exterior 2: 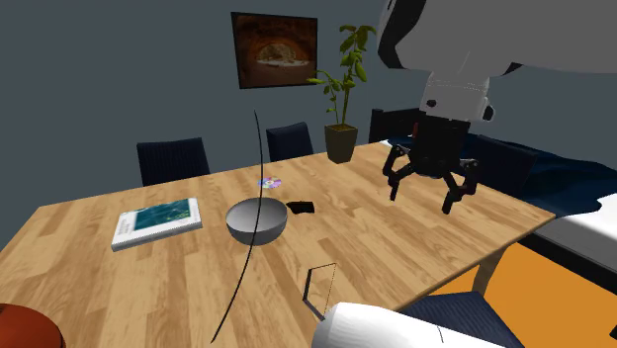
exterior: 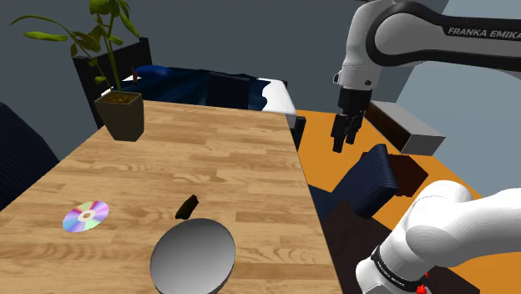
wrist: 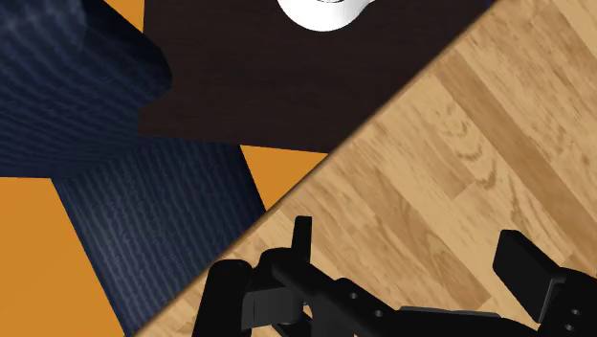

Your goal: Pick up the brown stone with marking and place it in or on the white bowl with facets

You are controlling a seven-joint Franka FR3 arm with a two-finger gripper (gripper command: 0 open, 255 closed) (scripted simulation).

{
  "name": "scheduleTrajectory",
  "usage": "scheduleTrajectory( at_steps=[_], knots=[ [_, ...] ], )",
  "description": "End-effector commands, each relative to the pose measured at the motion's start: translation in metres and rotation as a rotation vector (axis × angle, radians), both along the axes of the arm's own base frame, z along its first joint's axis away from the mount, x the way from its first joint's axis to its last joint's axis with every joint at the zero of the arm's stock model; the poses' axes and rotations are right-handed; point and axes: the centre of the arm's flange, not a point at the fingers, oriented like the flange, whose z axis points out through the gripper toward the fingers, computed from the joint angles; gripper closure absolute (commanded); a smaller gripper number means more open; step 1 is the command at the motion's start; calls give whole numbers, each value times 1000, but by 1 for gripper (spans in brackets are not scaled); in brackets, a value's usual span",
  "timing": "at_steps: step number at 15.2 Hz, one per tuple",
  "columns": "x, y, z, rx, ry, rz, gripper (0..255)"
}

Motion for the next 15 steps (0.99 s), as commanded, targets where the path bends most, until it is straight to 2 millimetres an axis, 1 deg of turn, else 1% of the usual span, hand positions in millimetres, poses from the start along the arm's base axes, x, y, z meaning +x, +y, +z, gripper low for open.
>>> scheduleTrajectory(
  at_steps=[1, 4, 8, 15],
  knots=[
    [0, 0, 0, 0, 0, 0, 0],
    [4, 40, -10, -30, 2, -78, 0],
    [15, 92, -26, -71, 5, -183, 0],
    [46, 178, -57, -141, 10, -365, 0]
  ],
)
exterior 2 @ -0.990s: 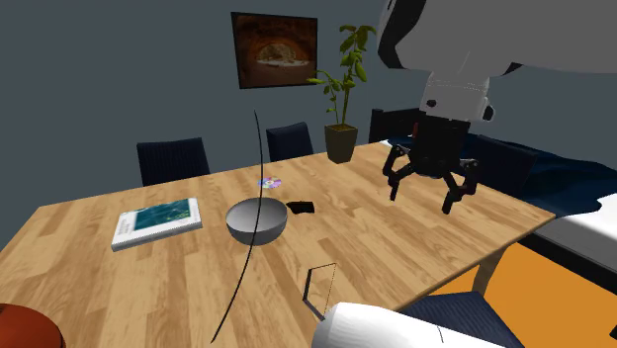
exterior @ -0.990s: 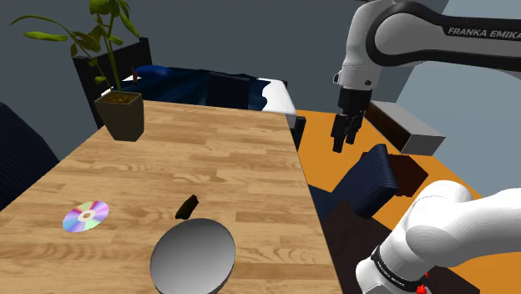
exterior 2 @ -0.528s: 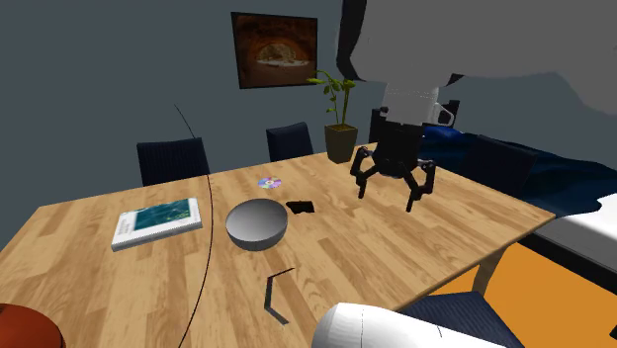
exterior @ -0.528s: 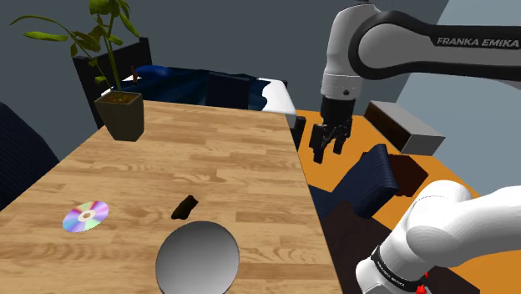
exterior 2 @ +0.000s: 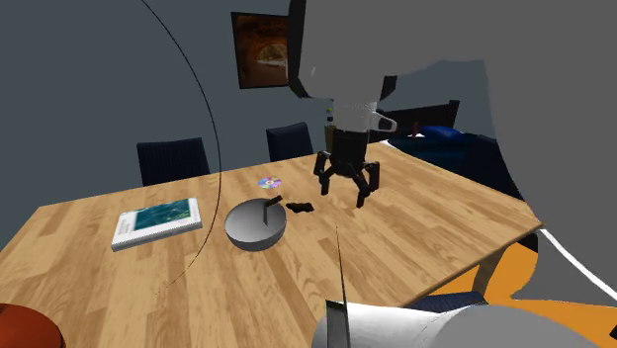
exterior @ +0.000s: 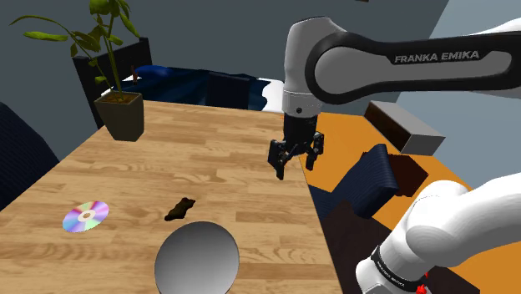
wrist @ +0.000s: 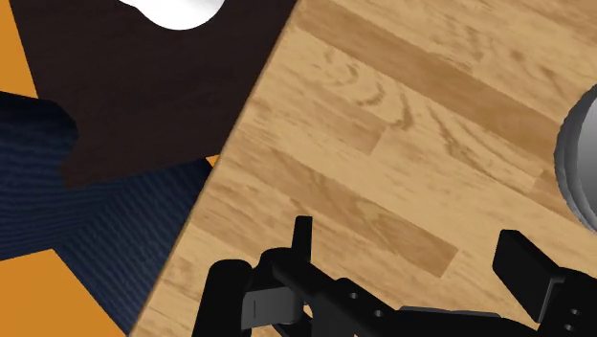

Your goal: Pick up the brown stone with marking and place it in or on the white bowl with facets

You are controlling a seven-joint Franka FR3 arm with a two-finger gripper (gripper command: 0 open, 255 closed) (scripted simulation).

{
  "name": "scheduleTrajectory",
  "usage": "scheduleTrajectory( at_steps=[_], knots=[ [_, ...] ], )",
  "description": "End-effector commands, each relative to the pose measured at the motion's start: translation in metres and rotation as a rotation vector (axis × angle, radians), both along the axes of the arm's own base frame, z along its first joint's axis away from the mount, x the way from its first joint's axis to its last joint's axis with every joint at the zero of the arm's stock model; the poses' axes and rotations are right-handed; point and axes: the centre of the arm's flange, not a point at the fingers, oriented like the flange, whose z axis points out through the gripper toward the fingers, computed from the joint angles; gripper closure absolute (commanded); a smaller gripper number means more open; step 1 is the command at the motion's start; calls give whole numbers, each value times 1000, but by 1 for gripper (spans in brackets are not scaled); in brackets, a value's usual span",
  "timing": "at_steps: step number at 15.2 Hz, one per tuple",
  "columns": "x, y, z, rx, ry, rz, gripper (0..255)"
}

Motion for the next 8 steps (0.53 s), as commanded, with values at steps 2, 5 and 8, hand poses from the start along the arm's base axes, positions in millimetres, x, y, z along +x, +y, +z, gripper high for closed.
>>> scheduleTrajectory(
  at_steps=[2, 5, 8],
  knots=[
    [17, 36, -21, -30, 2, -84, 0],
    [37, 68, -38, -60, 4, -162, 0],
    [59, 99, -55, -91, 6, -240, 0]
  ],
)
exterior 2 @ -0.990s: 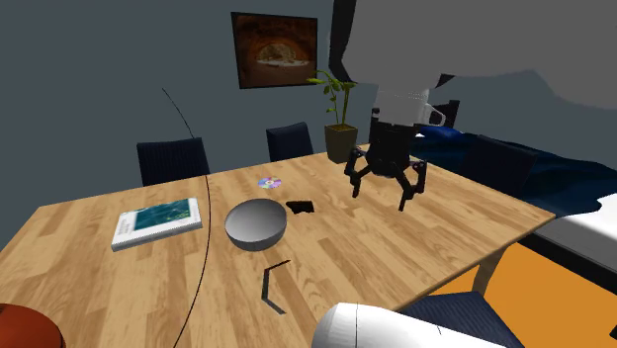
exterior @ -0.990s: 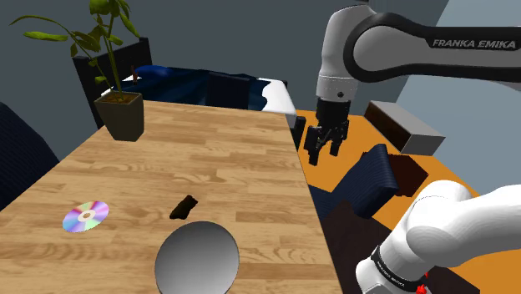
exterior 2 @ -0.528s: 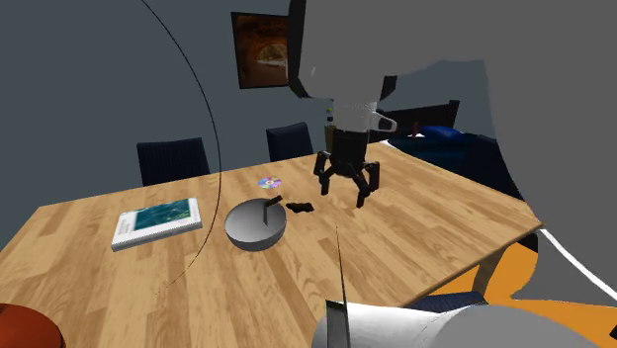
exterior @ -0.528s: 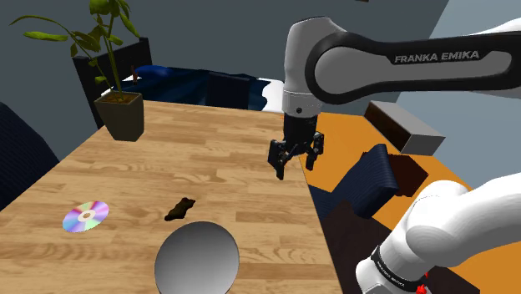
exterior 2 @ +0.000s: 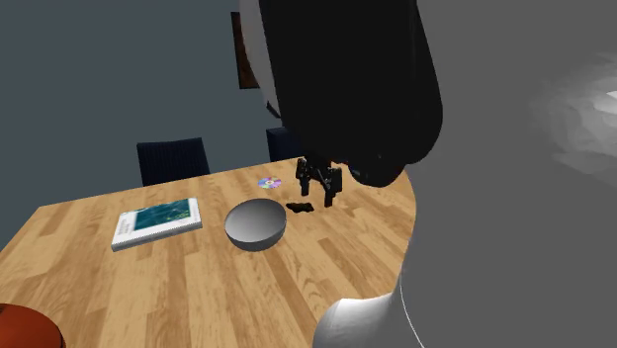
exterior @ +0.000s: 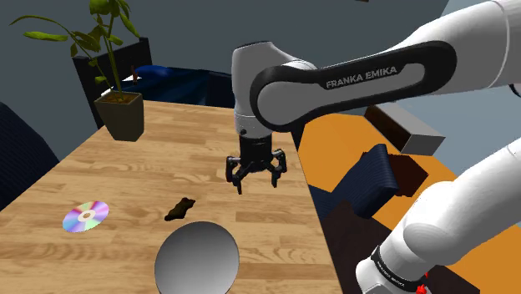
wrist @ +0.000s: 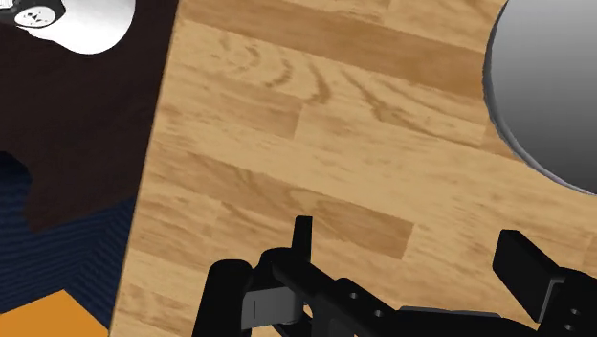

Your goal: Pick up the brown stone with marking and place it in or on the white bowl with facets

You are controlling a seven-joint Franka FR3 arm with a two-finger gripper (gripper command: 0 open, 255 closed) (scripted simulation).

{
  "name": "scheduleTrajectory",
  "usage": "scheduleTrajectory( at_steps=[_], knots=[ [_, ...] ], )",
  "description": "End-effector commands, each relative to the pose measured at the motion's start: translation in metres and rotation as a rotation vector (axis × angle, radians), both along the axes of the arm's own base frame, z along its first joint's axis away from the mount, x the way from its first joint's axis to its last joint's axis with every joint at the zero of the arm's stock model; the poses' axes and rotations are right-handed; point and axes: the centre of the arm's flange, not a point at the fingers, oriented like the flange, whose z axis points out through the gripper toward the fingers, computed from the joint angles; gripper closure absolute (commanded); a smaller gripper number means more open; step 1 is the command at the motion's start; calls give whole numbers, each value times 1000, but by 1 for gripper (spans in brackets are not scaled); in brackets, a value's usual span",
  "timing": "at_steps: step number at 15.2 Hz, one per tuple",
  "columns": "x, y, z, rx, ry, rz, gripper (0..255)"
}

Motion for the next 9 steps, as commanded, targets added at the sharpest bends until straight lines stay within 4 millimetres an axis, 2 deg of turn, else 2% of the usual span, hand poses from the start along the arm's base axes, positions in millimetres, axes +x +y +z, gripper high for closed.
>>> scheduleTrajectory(
  at_steps=[1, 9],
  knots=[
    [15, 22, -11, -19, 1, -58, 0],
    [86, 89, -62, -100, 6, -267, 0]
  ],
)
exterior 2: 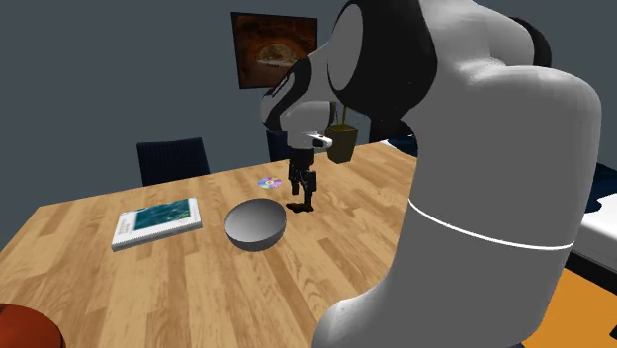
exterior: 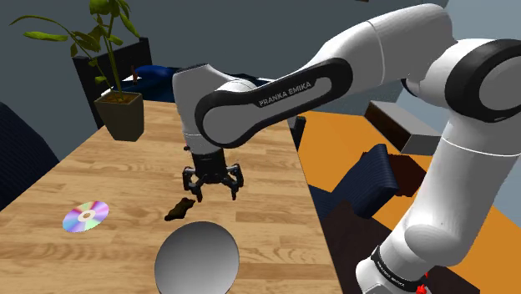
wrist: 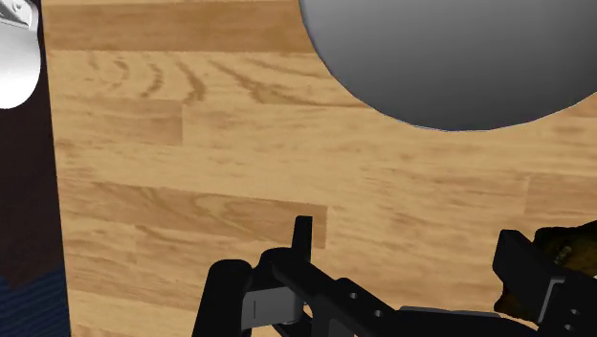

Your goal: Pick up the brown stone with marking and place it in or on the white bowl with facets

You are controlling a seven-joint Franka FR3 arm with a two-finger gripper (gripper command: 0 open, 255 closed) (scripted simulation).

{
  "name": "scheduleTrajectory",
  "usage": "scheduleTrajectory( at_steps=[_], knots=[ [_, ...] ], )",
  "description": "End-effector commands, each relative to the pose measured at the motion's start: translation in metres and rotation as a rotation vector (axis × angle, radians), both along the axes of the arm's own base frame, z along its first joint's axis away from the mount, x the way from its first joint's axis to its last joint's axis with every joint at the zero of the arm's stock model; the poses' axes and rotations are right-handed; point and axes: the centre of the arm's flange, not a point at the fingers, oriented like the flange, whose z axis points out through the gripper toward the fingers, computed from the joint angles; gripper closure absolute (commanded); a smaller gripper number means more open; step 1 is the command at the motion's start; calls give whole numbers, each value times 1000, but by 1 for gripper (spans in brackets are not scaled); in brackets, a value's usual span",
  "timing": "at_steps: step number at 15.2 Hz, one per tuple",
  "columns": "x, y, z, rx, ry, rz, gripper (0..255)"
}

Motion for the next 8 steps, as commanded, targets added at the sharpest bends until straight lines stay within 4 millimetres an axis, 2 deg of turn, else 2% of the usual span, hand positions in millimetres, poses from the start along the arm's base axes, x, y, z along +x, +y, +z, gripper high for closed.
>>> scheduleTrajectory(
  at_steps=[1, 8],
  knots=[
    [20, 16, -15, -23, 1, -58, 0],
    [94, 56, -64, -94, 6, -240, 0]
  ],
)
